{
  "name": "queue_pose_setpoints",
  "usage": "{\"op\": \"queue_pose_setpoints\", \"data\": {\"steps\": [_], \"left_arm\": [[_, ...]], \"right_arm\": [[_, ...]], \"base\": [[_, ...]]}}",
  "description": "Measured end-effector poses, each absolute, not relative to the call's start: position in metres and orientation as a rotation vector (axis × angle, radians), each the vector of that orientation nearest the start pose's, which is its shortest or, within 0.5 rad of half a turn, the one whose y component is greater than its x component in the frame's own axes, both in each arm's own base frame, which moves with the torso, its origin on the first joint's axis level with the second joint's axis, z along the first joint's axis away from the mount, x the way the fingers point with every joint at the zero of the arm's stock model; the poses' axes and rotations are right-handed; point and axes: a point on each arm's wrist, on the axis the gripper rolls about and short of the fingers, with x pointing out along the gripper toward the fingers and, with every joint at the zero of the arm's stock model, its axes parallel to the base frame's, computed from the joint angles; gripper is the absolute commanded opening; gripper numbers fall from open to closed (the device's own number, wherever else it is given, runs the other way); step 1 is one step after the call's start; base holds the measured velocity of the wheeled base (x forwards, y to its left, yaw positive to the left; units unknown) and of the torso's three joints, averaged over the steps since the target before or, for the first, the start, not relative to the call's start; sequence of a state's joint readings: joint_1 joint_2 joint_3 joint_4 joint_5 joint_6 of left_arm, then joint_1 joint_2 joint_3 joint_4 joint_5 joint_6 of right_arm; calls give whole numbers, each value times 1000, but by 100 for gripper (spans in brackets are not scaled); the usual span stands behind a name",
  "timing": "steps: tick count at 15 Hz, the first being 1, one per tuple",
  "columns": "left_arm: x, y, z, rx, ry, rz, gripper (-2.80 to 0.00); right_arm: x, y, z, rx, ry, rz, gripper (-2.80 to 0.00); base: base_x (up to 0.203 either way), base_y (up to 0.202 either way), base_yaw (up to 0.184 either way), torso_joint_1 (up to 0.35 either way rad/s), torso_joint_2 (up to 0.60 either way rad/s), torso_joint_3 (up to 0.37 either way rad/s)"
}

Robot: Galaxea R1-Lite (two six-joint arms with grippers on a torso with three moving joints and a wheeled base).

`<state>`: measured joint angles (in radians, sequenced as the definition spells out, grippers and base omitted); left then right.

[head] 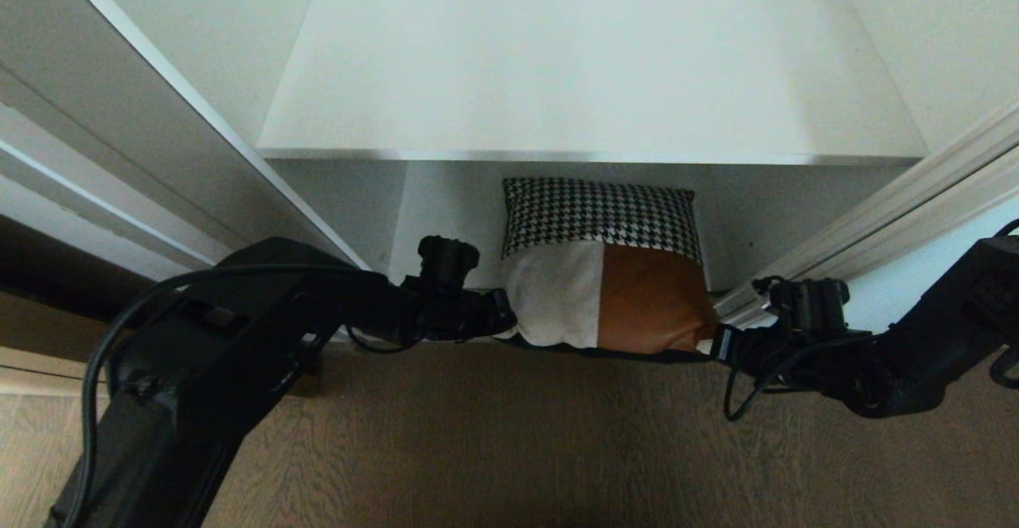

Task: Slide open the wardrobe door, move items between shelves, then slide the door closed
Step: Place the pillow on the higher shelf

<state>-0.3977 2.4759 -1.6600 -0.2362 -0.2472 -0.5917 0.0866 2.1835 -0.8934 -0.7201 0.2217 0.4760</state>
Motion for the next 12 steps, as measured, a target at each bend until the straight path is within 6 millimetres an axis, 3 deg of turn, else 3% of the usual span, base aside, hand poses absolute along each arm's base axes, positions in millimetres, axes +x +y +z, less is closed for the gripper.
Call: {"op": "queue_pose_setpoints", "data": {"steps": [6,12], "left_arm": [[430,-188,80,-525,758,-437,-280],[397,-198,102,-519,682,-505,-280]], "right_arm": [[350,37,82,526,577,195,-280],[313,45,105,542,564,244,-280]], "base": [[0,0,0,0,0,0],[0,0,0,0,0,0]]}}
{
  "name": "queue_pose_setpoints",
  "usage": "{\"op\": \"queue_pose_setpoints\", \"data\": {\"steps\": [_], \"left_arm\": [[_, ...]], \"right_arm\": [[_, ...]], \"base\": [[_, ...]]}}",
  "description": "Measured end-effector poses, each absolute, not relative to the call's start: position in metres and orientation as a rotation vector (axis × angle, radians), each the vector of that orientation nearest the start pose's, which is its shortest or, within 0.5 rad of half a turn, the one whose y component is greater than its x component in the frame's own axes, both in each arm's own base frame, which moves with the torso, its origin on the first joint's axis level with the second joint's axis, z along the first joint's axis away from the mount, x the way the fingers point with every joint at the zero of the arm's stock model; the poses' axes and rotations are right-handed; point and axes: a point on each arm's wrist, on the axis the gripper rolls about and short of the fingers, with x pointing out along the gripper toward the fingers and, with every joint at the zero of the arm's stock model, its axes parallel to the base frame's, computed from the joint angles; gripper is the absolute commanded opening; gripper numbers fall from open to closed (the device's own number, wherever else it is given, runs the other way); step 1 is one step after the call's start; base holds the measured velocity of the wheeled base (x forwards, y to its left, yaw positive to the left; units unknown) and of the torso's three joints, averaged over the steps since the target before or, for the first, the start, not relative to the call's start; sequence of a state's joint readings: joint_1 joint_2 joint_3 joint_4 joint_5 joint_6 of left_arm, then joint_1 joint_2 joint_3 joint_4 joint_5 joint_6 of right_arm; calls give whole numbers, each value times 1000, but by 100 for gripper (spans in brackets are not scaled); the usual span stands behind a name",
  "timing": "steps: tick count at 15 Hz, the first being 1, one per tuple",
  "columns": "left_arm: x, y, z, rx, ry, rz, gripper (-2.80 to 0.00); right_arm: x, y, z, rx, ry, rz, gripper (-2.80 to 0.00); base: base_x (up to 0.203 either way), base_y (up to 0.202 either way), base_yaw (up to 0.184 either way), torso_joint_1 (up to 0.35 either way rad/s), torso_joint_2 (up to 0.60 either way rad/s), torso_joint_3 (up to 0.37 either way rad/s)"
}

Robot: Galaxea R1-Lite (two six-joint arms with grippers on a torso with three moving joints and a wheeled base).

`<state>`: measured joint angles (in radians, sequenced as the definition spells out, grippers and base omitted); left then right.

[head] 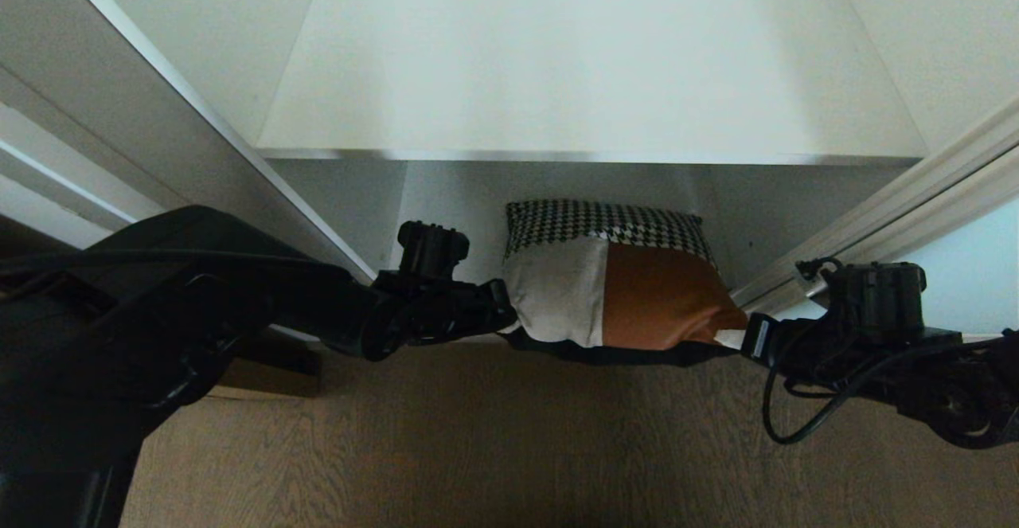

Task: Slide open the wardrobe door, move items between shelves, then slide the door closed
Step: Place the pillow on the higher shelf

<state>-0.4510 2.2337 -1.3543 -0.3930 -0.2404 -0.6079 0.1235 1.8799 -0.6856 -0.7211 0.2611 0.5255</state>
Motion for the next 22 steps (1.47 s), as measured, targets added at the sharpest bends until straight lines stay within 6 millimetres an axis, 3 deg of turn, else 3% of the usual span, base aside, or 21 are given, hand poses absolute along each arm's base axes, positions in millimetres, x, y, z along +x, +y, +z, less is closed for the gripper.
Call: {"op": "queue_pose_setpoints", "data": {"steps": [4,10,22], "left_arm": [[383,-201,126,-514,641,-502,-280],[355,-200,145,-502,633,-519,-280],[282,-190,183,-479,604,-576,-280]], "right_arm": [[292,50,113,539,564,271,-280],[262,53,131,553,542,301,-280],[182,53,163,594,575,358,-280]], "base": [[0,0,0,0,0,0],[0,0,0,0,0,0],[0,0,0,0,0,0]]}}
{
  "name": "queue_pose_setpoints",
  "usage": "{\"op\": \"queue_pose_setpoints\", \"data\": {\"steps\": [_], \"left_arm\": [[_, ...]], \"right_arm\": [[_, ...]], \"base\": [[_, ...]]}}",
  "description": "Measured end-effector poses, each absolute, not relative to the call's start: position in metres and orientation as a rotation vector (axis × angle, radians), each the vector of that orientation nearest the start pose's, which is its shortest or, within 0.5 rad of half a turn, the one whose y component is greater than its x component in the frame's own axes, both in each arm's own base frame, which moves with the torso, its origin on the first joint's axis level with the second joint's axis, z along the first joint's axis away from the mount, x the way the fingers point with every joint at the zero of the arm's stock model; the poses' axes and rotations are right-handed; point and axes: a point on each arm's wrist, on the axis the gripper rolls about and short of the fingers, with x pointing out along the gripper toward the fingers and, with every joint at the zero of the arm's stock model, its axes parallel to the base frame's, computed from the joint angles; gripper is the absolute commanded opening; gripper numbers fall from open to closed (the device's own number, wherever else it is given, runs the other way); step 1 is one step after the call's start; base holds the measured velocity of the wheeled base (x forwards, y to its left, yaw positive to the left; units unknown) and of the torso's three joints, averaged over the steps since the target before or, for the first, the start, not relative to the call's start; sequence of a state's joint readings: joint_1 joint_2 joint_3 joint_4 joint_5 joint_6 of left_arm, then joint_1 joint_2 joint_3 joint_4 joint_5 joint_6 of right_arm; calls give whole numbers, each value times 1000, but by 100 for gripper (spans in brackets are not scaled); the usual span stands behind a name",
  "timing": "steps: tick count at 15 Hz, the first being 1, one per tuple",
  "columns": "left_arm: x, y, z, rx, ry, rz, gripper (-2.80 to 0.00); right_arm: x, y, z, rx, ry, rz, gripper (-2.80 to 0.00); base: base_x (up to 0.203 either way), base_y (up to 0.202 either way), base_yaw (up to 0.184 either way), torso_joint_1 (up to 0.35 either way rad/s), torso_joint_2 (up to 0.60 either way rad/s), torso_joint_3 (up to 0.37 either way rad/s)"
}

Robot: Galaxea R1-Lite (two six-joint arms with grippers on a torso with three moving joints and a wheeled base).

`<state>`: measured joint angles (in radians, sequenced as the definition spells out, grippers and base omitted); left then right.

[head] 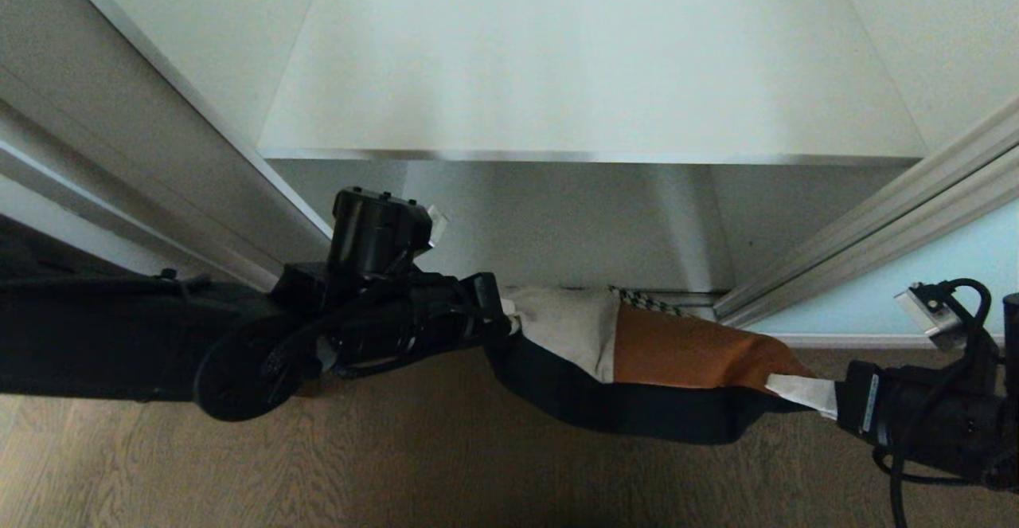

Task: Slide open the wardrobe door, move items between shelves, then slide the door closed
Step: Place the pillow on the higher shelf

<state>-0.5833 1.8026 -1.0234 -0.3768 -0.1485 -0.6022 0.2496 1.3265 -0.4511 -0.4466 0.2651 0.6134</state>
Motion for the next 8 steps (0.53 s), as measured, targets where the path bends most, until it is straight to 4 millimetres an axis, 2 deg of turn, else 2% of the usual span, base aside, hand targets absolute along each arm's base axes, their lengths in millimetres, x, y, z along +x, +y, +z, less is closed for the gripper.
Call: {"op": "queue_pose_setpoints", "data": {"steps": [3,8], "left_arm": [[259,-194,187,-453,620,-582,-280],[232,-199,198,-427,623,-604,-280]], "right_arm": [[160,49,172,611,587,365,-280],[121,47,189,614,595,418,-280]], "base": [[0,0,0,0,0,0],[0,0,0,0,0,0]]}}
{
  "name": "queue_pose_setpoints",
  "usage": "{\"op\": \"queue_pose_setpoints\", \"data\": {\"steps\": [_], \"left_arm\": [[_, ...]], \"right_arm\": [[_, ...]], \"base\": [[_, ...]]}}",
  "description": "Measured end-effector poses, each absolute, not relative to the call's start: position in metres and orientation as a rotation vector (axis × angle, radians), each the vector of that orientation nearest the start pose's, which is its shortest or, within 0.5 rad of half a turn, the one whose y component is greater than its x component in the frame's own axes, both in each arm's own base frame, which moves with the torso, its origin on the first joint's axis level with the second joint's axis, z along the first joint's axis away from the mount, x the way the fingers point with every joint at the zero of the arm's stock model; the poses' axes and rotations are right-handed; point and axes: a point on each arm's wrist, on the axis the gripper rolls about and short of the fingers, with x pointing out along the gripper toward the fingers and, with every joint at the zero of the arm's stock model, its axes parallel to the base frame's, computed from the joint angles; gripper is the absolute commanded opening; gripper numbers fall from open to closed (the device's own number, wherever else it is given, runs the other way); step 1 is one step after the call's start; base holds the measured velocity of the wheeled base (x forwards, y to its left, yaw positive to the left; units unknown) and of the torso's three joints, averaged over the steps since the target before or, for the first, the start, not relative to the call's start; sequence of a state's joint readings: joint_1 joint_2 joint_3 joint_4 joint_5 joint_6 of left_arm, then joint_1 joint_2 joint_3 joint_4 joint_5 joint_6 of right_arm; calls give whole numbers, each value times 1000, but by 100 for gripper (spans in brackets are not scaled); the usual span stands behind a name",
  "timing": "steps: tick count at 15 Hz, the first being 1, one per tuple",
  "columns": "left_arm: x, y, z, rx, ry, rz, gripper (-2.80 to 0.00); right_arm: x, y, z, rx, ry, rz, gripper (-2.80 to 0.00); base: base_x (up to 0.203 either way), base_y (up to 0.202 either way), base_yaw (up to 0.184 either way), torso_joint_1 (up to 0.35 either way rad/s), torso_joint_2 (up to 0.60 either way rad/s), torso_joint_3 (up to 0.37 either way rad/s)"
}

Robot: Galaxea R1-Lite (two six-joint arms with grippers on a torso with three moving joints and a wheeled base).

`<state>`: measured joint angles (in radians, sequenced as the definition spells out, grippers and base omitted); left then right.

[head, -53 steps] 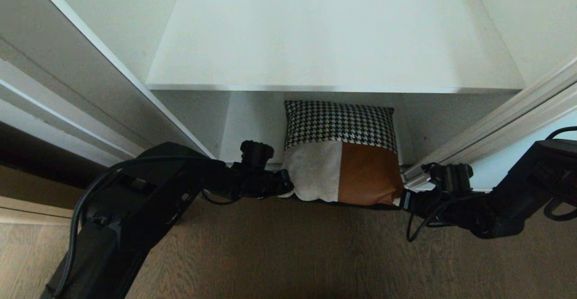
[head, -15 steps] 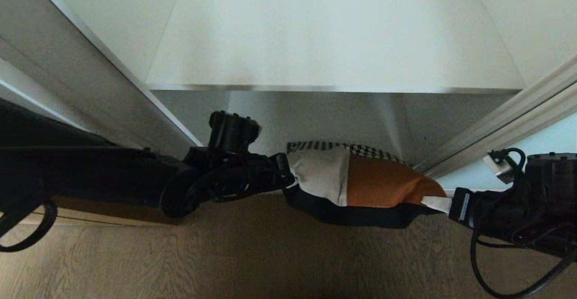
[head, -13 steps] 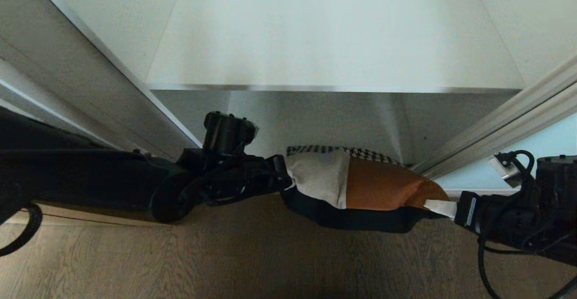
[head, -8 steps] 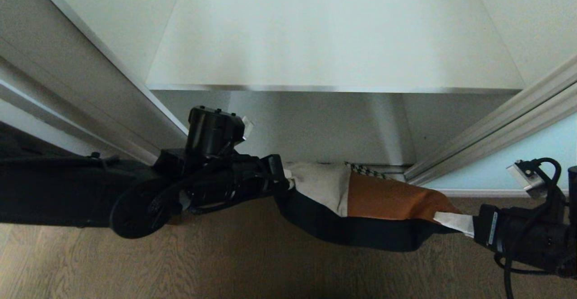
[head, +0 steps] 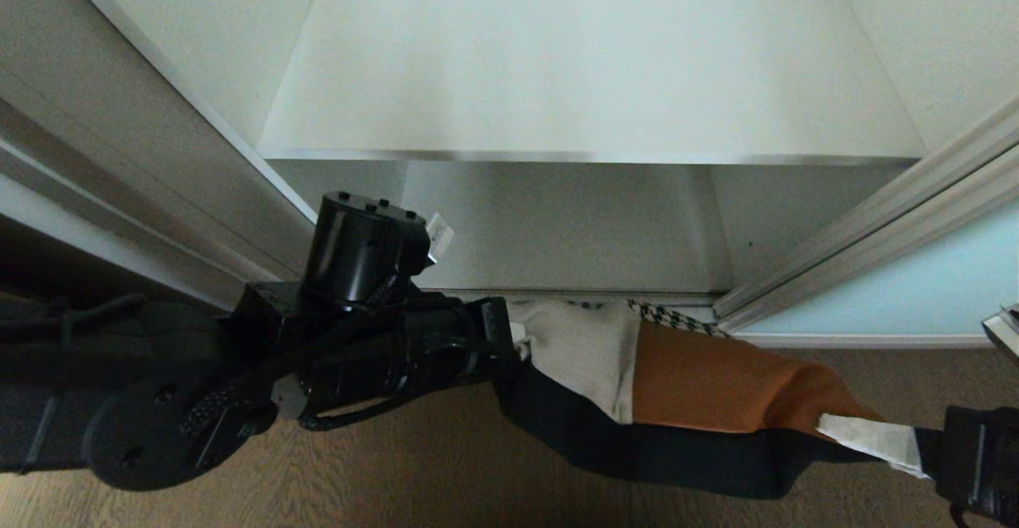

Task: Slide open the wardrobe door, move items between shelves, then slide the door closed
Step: Place the pillow on the higher shelf

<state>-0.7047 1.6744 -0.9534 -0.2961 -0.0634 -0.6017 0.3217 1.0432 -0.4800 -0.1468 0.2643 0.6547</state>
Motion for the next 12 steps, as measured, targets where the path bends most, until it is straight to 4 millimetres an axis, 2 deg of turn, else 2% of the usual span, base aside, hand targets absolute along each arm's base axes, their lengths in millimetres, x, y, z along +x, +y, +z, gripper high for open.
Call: {"op": "queue_pose_setpoints", "data": {"steps": [5,12], "left_arm": [[205,-197,202,-403,630,-627,-280],[194,-196,209,-399,599,-614,-280]], "right_arm": [[93,41,193,616,611,445,-280],[85,40,196,615,585,474,-280]], "base": [[0,0,0,0,0,0],[0,0,0,0,0,0]]}}
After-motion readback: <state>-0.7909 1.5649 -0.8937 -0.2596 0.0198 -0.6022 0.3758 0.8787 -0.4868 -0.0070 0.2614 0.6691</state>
